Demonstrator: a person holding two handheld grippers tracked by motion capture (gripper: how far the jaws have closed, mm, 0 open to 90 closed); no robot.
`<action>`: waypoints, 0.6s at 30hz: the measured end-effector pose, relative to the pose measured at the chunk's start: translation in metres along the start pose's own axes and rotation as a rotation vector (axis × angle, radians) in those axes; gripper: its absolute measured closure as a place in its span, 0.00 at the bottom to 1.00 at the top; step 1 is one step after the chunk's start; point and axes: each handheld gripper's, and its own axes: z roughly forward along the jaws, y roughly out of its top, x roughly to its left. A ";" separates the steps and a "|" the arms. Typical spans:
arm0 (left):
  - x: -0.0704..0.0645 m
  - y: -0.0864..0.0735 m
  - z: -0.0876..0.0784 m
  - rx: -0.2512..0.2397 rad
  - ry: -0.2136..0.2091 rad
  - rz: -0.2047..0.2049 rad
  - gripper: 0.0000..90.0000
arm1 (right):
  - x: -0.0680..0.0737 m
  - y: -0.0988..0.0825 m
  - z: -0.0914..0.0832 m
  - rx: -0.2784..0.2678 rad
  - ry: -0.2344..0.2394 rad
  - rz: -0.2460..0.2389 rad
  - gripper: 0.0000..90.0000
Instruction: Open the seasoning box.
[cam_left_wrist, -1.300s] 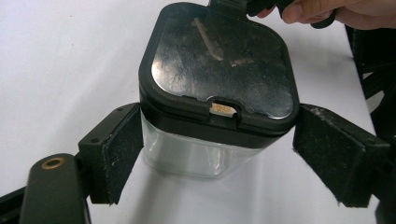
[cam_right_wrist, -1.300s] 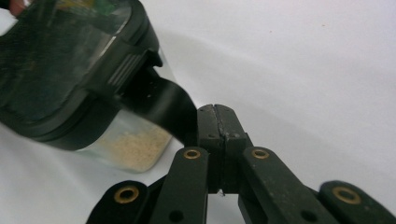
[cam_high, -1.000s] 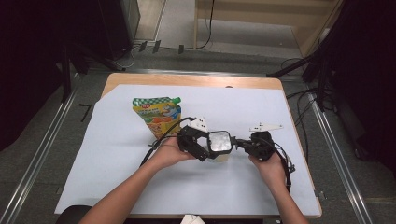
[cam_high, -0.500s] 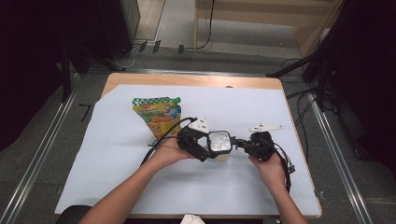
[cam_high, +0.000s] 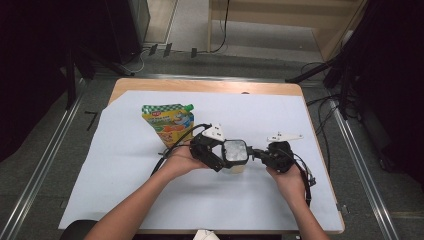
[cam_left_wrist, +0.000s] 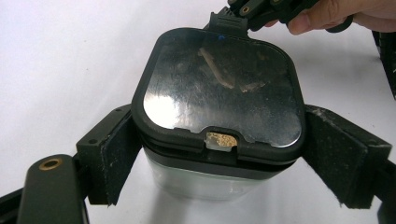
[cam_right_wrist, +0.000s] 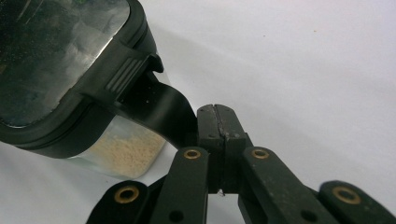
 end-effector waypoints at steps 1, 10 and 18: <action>0.000 0.000 0.000 0.003 0.001 -0.002 0.18 | 0.000 0.000 0.000 -0.002 0.000 0.001 1.00; -0.002 0.005 -0.001 0.010 0.004 0.004 0.18 | 0.001 0.000 -0.003 -0.010 -0.001 0.005 1.00; -0.005 0.011 -0.002 0.005 0.013 0.014 0.18 | 0.001 -0.001 -0.004 -0.013 -0.004 0.006 1.00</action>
